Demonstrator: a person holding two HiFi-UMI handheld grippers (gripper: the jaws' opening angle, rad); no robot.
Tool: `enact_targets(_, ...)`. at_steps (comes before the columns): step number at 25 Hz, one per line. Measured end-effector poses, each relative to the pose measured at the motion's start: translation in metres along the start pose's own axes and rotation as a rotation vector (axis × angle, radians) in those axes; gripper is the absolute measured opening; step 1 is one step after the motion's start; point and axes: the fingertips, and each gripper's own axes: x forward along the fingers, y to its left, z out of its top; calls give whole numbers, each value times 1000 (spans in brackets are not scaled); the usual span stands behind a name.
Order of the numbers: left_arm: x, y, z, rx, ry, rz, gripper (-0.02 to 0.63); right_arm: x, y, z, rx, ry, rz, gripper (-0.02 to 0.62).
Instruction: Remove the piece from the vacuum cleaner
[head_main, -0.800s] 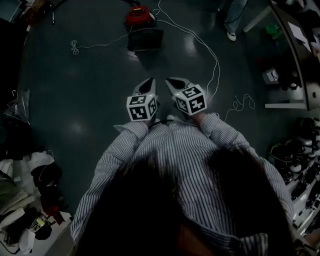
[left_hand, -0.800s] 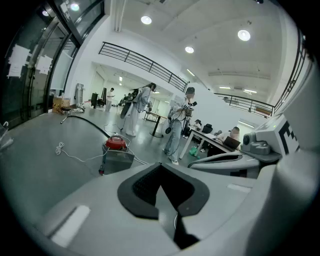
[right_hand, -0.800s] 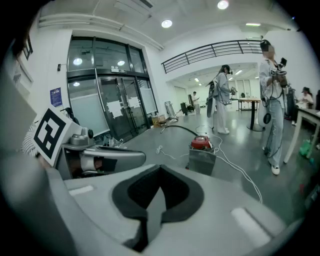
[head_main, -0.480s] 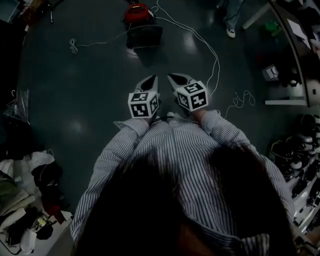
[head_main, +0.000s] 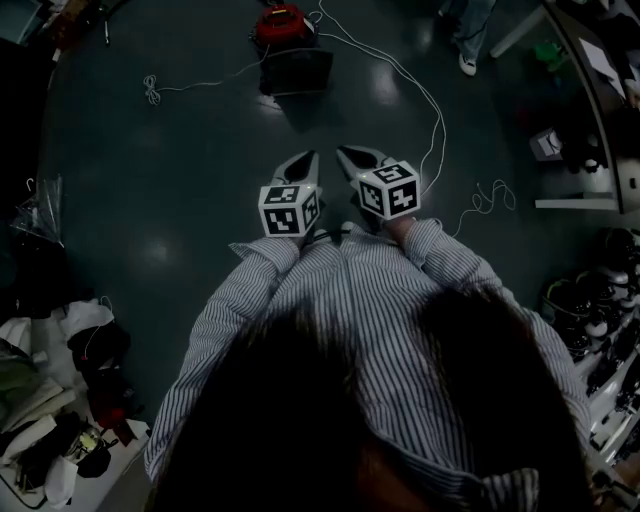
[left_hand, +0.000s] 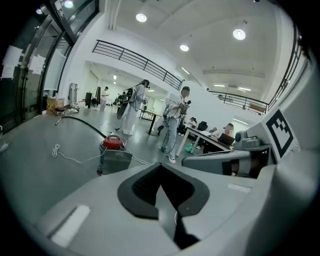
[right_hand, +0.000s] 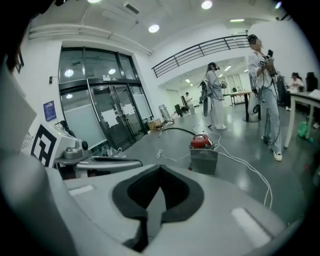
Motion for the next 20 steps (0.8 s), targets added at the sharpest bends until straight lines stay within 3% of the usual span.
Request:
enact_targets(5,-4,22,-6,-53,-11,-12,5,15,4,-4,36,-10,-12,2)
enact_targets(11,15,53,1,-124,-7,21,5,33,-21,7,72,-6,-62,2)
enact_targets(20,100,115,37,-148,21,66,5,121,-89,62,61,5,-37,2)
